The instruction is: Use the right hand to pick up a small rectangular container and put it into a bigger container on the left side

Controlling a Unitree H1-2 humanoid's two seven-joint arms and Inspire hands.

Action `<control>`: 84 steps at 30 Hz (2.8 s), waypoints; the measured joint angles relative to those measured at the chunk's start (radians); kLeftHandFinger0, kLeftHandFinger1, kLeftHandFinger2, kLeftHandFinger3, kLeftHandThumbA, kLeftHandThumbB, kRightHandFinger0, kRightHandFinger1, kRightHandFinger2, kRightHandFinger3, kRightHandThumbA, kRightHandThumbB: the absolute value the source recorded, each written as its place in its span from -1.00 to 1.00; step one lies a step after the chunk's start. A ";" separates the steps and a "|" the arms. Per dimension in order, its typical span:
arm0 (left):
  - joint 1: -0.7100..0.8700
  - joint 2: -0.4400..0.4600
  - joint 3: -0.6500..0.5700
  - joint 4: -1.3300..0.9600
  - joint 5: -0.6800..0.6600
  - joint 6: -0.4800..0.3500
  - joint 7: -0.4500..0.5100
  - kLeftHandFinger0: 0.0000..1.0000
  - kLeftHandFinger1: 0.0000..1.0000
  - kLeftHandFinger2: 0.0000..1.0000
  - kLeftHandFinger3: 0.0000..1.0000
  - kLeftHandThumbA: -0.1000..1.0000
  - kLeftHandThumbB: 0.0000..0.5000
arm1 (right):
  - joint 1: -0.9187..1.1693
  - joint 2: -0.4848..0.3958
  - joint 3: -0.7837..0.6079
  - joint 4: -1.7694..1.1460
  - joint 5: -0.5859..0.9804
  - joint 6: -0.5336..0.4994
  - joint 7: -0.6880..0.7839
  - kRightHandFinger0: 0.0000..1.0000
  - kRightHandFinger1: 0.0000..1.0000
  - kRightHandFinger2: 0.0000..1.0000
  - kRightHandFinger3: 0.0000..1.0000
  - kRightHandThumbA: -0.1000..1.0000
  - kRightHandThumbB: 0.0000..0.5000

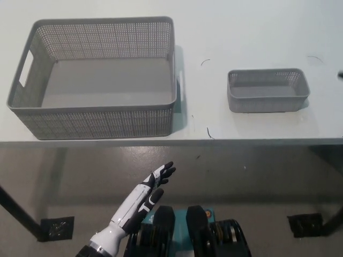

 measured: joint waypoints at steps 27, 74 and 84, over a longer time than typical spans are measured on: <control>0.034 -0.001 0.006 0.002 -0.002 0.002 0.000 1.00 1.00 1.00 1.00 1.00 0.45 | -0.835 0.195 0.780 1.241 -0.220 0.099 0.512 1.00 1.00 1.00 1.00 1.00 0.66; 0.031 -0.001 0.027 -0.013 -0.012 -0.012 -0.001 1.00 1.00 1.00 1.00 1.00 0.46 | -0.852 0.428 0.826 1.763 -0.384 -0.051 0.477 1.00 1.00 1.00 1.00 1.00 0.41; 0.024 -0.001 0.032 -0.013 -0.013 -0.012 -0.010 1.00 1.00 1.00 1.00 1.00 0.53 | -0.792 0.422 0.816 1.770 -0.394 -0.047 0.362 0.92 1.00 1.00 1.00 0.21 -0.26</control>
